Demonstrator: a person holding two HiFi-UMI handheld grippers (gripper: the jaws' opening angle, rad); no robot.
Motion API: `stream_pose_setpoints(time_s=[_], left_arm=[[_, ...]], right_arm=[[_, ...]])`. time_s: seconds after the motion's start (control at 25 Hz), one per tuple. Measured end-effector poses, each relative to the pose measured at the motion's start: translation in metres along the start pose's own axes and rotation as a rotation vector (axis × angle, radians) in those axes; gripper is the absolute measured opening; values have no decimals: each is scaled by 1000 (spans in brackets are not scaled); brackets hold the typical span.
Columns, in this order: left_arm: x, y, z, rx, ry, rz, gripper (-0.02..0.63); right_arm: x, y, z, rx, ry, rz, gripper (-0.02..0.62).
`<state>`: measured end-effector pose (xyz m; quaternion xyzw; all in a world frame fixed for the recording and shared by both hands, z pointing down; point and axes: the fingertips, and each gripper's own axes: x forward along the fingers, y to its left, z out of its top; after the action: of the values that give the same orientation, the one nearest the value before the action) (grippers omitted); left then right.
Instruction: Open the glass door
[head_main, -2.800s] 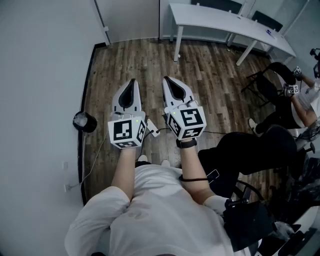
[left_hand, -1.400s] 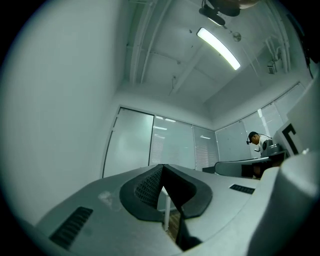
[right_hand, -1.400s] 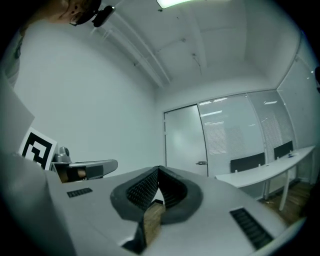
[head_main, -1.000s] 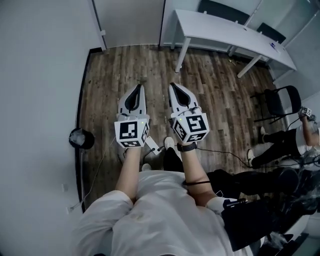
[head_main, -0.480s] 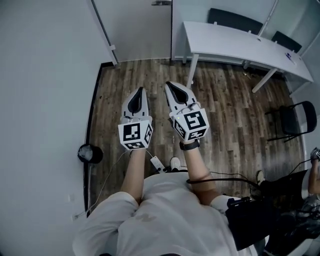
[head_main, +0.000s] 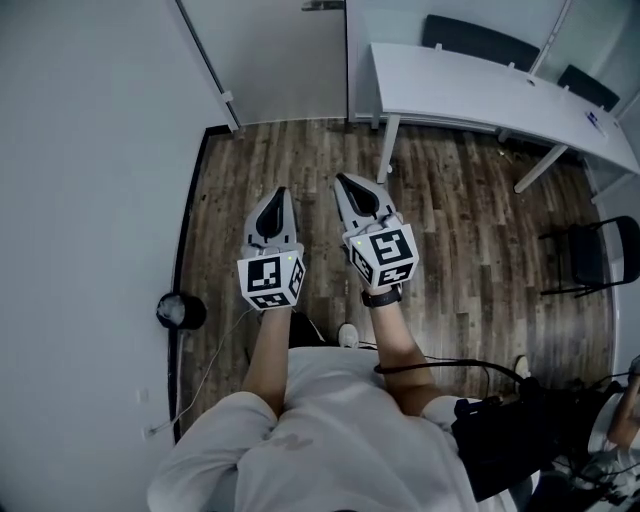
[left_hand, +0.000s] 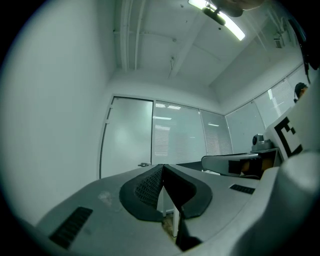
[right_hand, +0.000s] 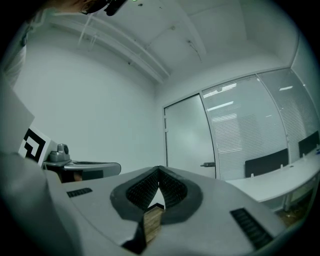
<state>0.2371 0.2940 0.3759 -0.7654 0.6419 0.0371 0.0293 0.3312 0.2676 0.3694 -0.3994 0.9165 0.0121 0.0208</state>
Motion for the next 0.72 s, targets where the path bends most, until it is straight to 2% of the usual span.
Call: stream_pose_setpoints(time_s=[0.36,0.72], left_arm=[[84,15,-19,-24,22,-81,5],[202,101,-14,-68,-21,-146,5]], right_arm=[[65,-40,-14,-9,33,-36,3],[200,-58,-7,-67,37,-61,3]])
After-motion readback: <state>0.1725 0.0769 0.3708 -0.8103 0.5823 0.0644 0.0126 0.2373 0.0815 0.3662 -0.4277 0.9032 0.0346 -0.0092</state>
